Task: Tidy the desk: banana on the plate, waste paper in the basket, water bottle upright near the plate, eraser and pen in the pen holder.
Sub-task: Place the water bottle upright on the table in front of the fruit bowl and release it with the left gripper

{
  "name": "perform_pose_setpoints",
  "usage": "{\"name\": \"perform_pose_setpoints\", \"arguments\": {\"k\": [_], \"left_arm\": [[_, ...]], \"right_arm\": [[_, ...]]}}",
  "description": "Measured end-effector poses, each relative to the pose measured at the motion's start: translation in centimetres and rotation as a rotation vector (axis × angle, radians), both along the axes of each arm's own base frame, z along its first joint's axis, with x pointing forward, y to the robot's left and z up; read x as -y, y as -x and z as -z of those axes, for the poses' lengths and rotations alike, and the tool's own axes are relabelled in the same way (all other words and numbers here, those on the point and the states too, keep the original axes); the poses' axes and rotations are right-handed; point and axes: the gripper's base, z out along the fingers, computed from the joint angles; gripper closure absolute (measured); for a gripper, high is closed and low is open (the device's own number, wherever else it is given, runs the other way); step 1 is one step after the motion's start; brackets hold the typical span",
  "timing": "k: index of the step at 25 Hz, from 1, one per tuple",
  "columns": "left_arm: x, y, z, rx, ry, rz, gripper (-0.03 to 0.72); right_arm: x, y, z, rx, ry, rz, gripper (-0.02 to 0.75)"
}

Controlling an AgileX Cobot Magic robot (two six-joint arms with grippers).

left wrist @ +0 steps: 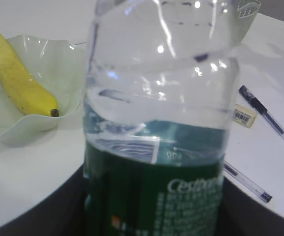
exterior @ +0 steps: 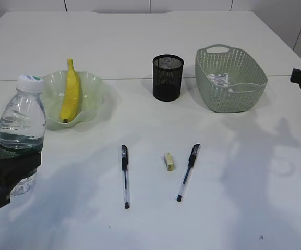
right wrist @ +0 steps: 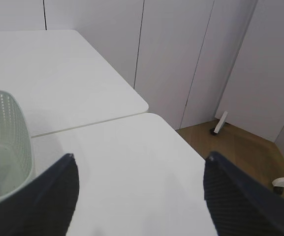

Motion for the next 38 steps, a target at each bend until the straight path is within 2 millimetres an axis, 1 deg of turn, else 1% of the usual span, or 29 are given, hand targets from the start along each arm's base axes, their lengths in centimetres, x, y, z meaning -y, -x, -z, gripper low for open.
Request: {"name": "perform_pose_setpoints", "arguments": {"k": [29, 32, 38], "left_arm": [[-0.2, -0.1, 0.1, -0.002, 0.003, -0.022, 0.314], [-0.2, -0.2, 0.5, -0.024, 0.007, -0.035, 0.314], [-0.5, -0.6, 2.1, -0.109, 0.016, -0.075, 0.314]], "right_arm": [[0.0, 0.0, -0.2, 0.013, 0.019, -0.001, 0.148], [0.1, 0.0, -0.2, 0.014, 0.016, 0.005, 0.148], [0.2, 0.1, -0.1, 0.013, 0.000, 0.029, 0.148]]}}
